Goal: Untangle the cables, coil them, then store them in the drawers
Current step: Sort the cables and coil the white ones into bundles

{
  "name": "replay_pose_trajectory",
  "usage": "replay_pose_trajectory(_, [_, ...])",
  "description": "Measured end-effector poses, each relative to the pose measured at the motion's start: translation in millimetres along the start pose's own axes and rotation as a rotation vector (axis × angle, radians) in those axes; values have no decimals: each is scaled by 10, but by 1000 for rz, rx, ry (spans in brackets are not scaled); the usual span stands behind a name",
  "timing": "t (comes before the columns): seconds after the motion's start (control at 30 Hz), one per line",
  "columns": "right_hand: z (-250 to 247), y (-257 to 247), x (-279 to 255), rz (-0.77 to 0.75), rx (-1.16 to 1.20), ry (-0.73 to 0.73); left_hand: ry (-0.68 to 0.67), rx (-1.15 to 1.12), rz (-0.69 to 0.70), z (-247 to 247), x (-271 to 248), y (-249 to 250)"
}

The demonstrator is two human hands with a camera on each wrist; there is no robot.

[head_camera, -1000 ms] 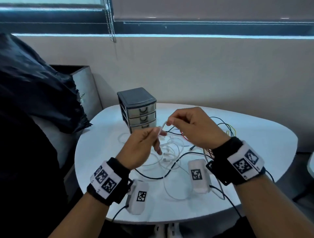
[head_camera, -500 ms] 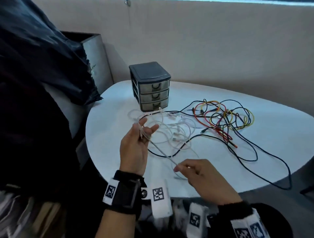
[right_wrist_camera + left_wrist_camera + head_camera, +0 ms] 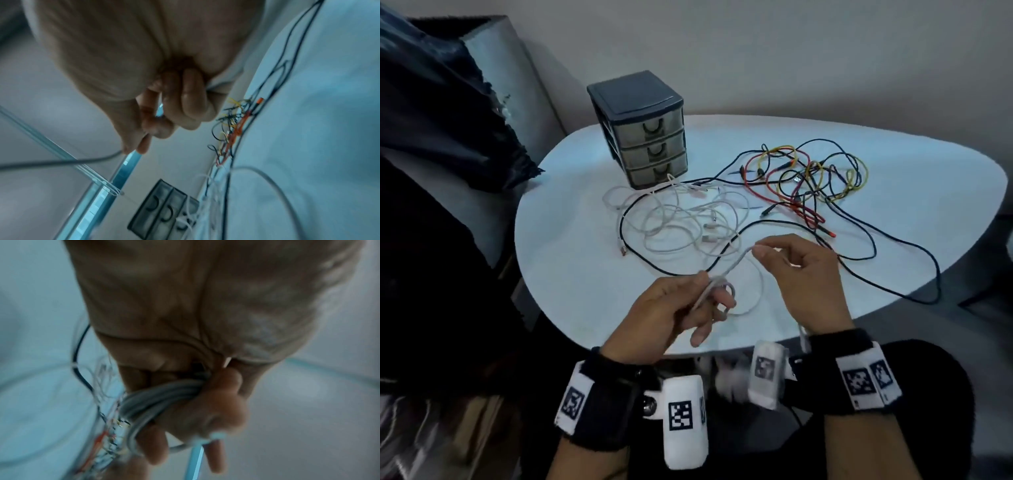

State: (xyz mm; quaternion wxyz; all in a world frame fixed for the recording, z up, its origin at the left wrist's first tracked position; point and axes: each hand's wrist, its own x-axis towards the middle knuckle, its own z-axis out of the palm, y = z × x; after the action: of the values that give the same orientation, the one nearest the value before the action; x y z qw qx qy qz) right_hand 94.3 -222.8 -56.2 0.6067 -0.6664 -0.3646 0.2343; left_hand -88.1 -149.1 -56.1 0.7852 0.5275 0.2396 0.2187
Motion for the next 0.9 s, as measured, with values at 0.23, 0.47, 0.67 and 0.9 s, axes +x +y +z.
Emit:
replay_pose_trajectory(0.23, [320, 135, -291, 84, -195, -510, 345, -610, 320, -125, 153, 182])
replay_pose_trajectory(0.47, [168, -350, -289, -37, -349, -685, 469, 582, 202, -250, 135, -167])
replay_pose_trajectory(0.67, [205, -203, -227, -173, -228, -295, 93, 257, -31, -54, 53, -49])
replay_pose_trajectory(0.9, [323, -186, -262, 164, 193, -345, -7, -261, 19, -82, 55, -159])
